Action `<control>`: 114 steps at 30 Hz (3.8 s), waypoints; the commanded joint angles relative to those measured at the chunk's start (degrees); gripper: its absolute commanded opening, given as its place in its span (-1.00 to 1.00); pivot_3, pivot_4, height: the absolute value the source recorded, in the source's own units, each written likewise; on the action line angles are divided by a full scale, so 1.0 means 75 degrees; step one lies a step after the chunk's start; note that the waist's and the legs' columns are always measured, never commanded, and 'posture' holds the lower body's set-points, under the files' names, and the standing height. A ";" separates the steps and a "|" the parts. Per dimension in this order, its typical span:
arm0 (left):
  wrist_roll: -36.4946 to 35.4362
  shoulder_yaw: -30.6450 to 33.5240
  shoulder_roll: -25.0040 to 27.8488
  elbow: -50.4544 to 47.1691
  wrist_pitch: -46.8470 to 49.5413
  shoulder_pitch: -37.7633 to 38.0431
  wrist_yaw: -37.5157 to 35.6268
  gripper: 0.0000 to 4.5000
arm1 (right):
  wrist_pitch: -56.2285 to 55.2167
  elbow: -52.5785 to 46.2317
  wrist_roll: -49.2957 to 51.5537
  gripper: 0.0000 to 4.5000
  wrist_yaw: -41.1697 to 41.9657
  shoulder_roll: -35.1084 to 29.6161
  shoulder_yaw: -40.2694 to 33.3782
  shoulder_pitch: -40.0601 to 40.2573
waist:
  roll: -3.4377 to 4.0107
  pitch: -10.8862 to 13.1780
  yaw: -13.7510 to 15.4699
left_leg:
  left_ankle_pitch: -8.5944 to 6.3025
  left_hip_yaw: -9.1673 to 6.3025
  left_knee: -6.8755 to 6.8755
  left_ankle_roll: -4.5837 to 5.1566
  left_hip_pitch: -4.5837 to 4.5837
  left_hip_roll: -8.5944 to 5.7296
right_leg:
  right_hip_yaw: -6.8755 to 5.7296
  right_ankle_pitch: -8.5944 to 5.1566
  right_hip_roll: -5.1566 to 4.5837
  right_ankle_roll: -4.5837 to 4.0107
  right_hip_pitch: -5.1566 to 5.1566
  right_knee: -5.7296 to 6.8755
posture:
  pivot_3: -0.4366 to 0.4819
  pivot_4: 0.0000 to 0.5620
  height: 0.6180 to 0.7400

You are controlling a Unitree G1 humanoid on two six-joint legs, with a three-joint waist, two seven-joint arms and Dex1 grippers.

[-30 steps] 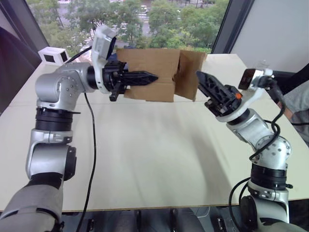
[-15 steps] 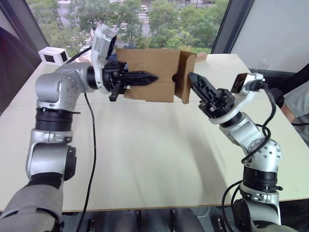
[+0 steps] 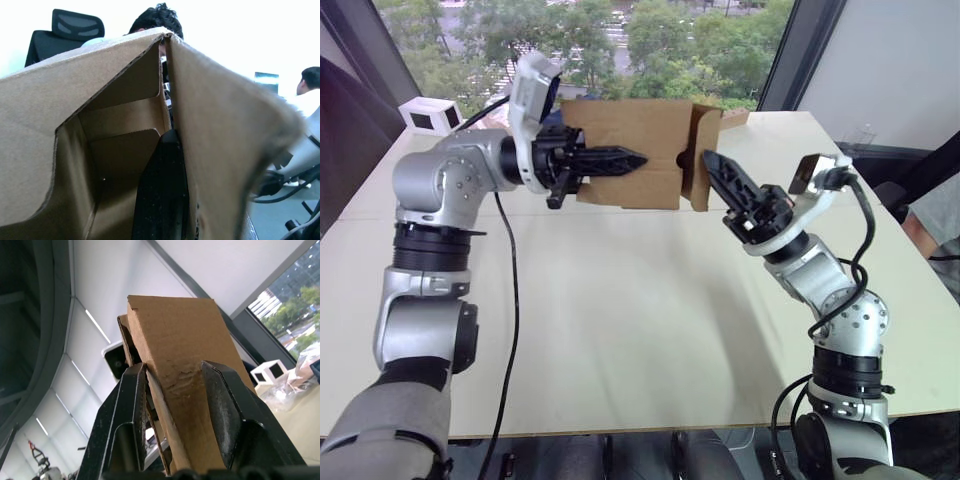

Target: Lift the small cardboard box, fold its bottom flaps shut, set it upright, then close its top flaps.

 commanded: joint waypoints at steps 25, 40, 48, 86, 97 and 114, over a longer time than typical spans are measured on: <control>-0.0187 0.0350 -0.0243 -0.0081 -0.0205 -0.0160 0.0391 -1.00 | -0.0423 -0.1026 0.0185 -0.22 -0.0743 0.1091 0.0665 0.0223 | 0.0001 0.0000 -0.0006 | 0.0000 0.0001 -0.0002 0.0000 0.0000 0.0000 | 0.0001 0.0000 0.0000 0.0000 -0.0003 0.0001 | -0.05 -0.47 1.00; -0.0143 0.0438 -0.0304 0.0046 -0.0323 -0.0200 0.0520 -1.00 | -0.0648 -0.1222 0.0102 -0.22 -0.1095 0.1540 0.1022 0.0347 | 0.0002 0.0001 -0.0007 | 0.0000 0.0001 -0.0002 -0.0001 0.0000 0.0001 | 0.0001 0.0000 0.0002 0.0000 -0.0005 0.0001 | -0.05 -0.47 1.00; -0.0146 0.0492 -0.0236 0.0139 -0.0350 -0.0264 0.0486 -1.00 | -0.0670 -0.1397 0.0316 -0.22 -0.1246 0.1367 0.0823 0.0648 | 0.0002 0.0001 -0.0009 | 0.0000 0.0000 -0.0003 -0.0001 0.0000 0.0001 | 0.0001 0.0000 0.0002 0.0000 -0.0005 0.0001 | -0.05 -0.47 1.00; -0.0119 0.0400 -0.0239 0.0326 -0.0433 -0.0310 0.0283 -1.00 | -0.0562 -0.1355 -0.0112 -0.98 -0.1001 0.0939 0.1283 0.1140 | 0.0002 0.0001 -0.0009 | 0.0000 0.0001 -0.0003 -0.0001 0.0000 0.0002 | 0.0002 0.0000 0.0004 0.0000 -0.0005 0.0001 | -0.05 -0.47 1.00; 0.0229 0.0141 -0.0029 0.0285 -0.0401 -0.0192 0.0349 -1.00 | -0.0356 -0.1493 0.0021 -0.98 -0.0985 0.0658 0.1006 0.1323 | 0.0002 0.0001 -0.0007 | 0.0000 0.0001 -0.0003 0.0000 0.0000 0.0001 | 0.0002 0.0000 0.0004 0.0000 -0.0005 0.0001 | -0.05 -0.47 1.00; 0.4936 -0.4737 0.0847 0.0534 -0.1406 -0.1834 -0.1471 -1.00 | 0.1298 -0.3904 -0.1759 -0.98 0.0960 -0.5809 0.0270 0.3053 | 0.0022 0.0016 0.0025 | -0.0009 0.0002 -0.0004 0.0016 -0.0001 -0.0006 | 0.0007 -0.0004 0.0026 0.0001 0.0005 -0.0015 | -0.05 -0.47 1.00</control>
